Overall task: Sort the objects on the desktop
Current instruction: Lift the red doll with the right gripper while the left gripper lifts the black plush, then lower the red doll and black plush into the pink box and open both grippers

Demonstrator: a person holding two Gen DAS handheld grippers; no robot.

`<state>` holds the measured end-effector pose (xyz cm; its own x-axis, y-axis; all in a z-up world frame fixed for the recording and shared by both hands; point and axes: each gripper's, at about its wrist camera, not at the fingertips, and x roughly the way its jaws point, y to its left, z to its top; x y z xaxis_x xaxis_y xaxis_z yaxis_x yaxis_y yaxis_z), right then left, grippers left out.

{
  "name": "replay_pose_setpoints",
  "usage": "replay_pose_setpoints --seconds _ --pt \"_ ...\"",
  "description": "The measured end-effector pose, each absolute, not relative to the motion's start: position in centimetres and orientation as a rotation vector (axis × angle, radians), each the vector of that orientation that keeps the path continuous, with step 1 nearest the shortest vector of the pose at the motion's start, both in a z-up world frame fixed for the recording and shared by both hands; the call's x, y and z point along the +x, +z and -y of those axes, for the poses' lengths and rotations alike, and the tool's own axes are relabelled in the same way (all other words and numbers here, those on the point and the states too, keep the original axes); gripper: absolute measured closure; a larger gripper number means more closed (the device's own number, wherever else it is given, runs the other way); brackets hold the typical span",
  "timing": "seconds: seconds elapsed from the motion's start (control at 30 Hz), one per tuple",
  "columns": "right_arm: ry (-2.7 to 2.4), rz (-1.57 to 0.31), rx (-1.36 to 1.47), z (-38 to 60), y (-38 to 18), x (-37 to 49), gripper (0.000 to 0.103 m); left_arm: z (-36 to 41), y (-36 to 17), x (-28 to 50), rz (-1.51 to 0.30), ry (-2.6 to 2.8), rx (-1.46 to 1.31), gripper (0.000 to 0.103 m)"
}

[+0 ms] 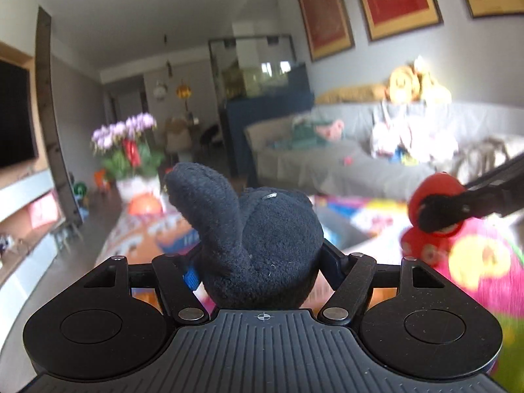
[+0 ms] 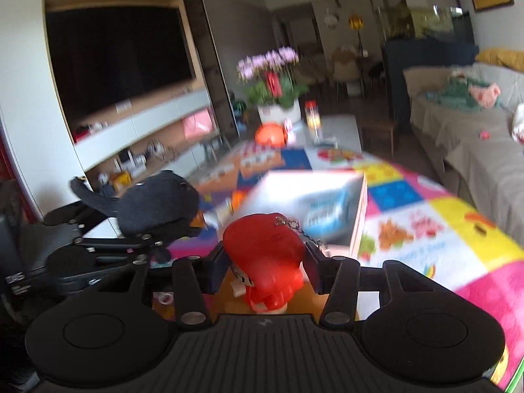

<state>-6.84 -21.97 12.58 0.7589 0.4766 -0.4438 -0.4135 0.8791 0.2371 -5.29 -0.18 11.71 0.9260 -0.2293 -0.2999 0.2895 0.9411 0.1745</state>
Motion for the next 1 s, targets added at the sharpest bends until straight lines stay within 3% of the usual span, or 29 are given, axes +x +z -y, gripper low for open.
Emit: replay_pose_setpoints --seconds 0.2,0.33,0.4,0.73,1.0 --pt "0.497 -0.471 0.145 22.4 14.4 -5.7 0.055 2.7 13.8 1.6 -0.218 -0.298 0.234 0.028" --pt "0.483 -0.496 0.166 22.4 14.1 -3.5 0.055 4.2 14.2 7.4 -0.171 -0.266 0.24 0.009" --pt "0.473 -0.507 0.18 22.5 13.9 -2.4 0.055 3.8 13.6 8.6 -0.206 -0.26 0.209 0.007" --pt "0.452 -0.543 0.235 20.7 13.4 4.8 0.055 -3.4 4.2 2.0 -0.457 -0.257 0.12 0.003" --pt "0.382 -0.63 0.27 18.1 13.0 10.0 0.055 -7.9 1.4 -0.5 -0.526 -0.167 0.089 0.001"
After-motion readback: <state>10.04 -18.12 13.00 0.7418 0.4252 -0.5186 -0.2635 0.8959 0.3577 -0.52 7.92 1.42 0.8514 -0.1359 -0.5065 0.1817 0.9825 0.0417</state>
